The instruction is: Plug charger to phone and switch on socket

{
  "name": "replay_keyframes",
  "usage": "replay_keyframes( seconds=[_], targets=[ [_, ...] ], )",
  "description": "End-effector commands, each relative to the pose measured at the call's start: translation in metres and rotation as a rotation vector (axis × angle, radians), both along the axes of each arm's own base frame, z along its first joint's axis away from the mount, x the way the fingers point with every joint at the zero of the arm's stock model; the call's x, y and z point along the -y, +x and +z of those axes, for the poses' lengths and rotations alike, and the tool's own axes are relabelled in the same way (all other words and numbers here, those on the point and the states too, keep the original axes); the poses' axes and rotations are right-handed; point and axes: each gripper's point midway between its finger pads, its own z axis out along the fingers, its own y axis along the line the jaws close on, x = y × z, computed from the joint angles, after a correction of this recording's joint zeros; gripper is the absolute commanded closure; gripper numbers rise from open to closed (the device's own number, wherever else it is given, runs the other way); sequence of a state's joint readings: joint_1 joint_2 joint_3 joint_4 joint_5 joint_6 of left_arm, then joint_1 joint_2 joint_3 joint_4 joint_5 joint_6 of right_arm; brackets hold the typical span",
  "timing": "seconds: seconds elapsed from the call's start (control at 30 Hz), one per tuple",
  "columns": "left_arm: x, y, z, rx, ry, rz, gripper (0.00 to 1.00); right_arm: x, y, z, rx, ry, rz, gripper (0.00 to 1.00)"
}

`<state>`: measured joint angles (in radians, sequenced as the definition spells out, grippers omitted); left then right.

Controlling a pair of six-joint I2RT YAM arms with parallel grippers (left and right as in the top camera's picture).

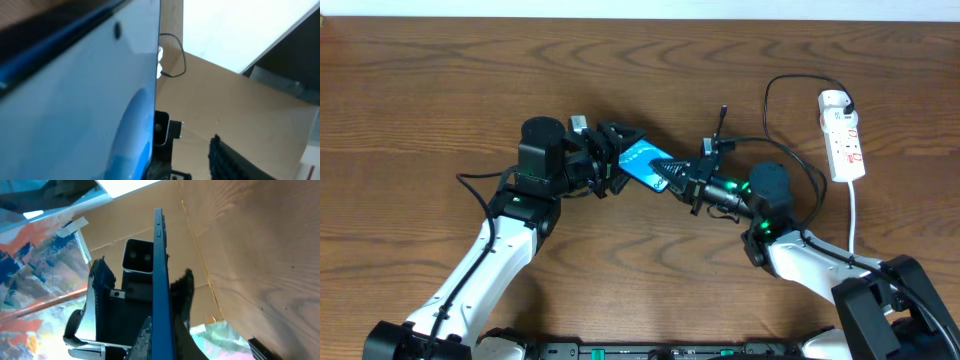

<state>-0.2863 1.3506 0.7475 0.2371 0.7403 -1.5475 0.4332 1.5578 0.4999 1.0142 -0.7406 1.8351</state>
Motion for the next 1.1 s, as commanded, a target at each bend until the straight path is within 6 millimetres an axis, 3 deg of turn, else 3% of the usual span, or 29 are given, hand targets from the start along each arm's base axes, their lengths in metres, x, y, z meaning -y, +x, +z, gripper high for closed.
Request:
replay_keyframes(
  seconds=[0.0, 0.2, 0.33, 0.5, 0.67, 0.93, 1.07],
  targets=[
    [-0.001, 0.006, 0.003, 0.020, 0.006, 0.016, 0.43, -0.006, -0.004, 0.007, 0.002, 0.018, 0.019, 0.99],
    [-0.001, 0.006, 0.003, 0.022, 0.005, 0.016, 0.67, -0.007, -0.005, -0.001, -0.114, 0.036, 0.019, 0.99],
    [-0.001, 0.006, 0.003, 0.023, 0.006, 0.017, 0.74, -0.007, -0.006, -0.005, -0.148, 0.034, 0.019, 0.99],
    [-0.002, 0.007, 0.003, 0.021, 0.008, 0.027, 0.92, -0.011, -0.009, -0.004, -0.169, 0.042, 0.030, 0.98],
    [-0.002, 0.008, 0.003, 0.022, 0.010, 0.030, 0.92, -0.013, -0.011, -0.004, -0.168, 0.041, 0.037, 0.92],
    [-0.005, 0.010, 0.001, 0.020, 0.021, 0.051, 0.92, -0.013, -0.011, -0.006, -0.149, 0.027, 0.039, 0.61],
    [-0.012, 0.011, -0.013, 0.012, 0.088, 0.075, 0.92, -0.006, 0.000, -0.028, -0.069, -0.094, -0.033, 0.53]
  ],
)
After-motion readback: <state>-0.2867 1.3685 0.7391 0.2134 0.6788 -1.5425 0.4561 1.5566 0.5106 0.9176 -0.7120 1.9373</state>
